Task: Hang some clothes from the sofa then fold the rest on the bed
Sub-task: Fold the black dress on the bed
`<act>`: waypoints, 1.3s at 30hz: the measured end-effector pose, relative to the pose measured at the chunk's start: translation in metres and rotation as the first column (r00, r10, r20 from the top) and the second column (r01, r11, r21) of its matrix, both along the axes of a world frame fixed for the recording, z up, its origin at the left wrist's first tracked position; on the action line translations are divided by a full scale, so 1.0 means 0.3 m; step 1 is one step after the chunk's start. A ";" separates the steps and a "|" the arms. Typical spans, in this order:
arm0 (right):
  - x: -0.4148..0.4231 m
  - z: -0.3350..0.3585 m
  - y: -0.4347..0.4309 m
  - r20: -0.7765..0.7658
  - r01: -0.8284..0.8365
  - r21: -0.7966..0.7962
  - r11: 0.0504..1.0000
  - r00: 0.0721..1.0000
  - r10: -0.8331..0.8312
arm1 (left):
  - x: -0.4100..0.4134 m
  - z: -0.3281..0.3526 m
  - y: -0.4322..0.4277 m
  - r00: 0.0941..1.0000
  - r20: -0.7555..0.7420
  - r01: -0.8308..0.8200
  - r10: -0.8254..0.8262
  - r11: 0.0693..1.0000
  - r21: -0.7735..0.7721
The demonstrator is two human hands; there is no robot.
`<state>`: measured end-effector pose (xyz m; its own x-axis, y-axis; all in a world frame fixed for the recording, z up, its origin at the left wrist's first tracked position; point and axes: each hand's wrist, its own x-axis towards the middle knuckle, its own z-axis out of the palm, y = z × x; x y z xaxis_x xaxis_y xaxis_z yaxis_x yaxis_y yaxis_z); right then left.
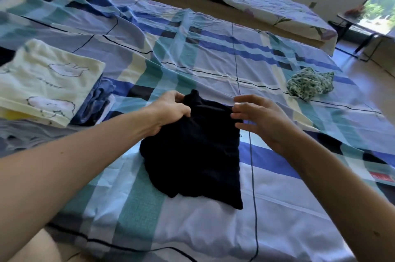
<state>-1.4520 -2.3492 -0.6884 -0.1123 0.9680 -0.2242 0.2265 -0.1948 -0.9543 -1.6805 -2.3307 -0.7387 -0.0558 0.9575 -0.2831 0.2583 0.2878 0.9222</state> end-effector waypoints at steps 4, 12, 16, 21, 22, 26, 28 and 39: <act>0.030 -0.096 0.001 0.166 0.031 0.032 0.999 0.986 -0.036 | -0.063 -0.034 0.026 0.985 -0.164 -0.042 0.046 0.999 0.025; 0.008 -0.269 -0.017 0.271 0.049 0.122 0.991 0.959 -0.081 | -0.040 -0.065 -0.023 0.908 -0.407 0.015 -0.097 0.980 -0.201; -0.007 -0.271 0.075 0.098 0.007 0.002 1.000 0.995 -0.007 | -0.032 -0.051 -0.041 0.955 -0.272 0.032 -0.115 0.956 -0.293; 0.041 -0.239 0.173 -0.041 -0.254 -0.077 0.964 0.967 0.251 | -0.037 -0.071 -0.039 0.969 -0.240 -0.007 -0.066 0.956 -0.292; 0.058 -0.239 0.192 -0.029 -0.327 -0.093 0.940 0.945 0.326 | -0.038 -0.074 -0.041 0.970 -0.236 -0.009 -0.061 0.958 -0.285; 0.091 -0.257 0.271 0.265 -0.361 -0.125 0.924 0.886 0.381 | -0.041 -0.095 -0.033 0.981 -0.189 -0.014 -0.040 0.961 -0.277; 0.074 -0.285 0.295 0.436 -0.275 -0.099 0.956 0.852 0.290 | -0.044 -0.096 -0.032 0.986 -0.162 -0.012 -0.033 0.963 -0.269; 0.035 -0.358 0.098 0.357 0.012 0.139 0.990 0.932 -0.061 | -0.037 -0.104 -0.065 0.907 -0.421 -0.023 -0.006 0.998 -0.065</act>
<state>-1.4414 -2.3198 -0.7958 -0.0121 0.9935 -0.1131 0.5542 -0.0875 -0.8278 -1.6915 -2.3502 -0.7699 -0.1920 0.9360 -0.2950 0.6157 0.3489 0.7065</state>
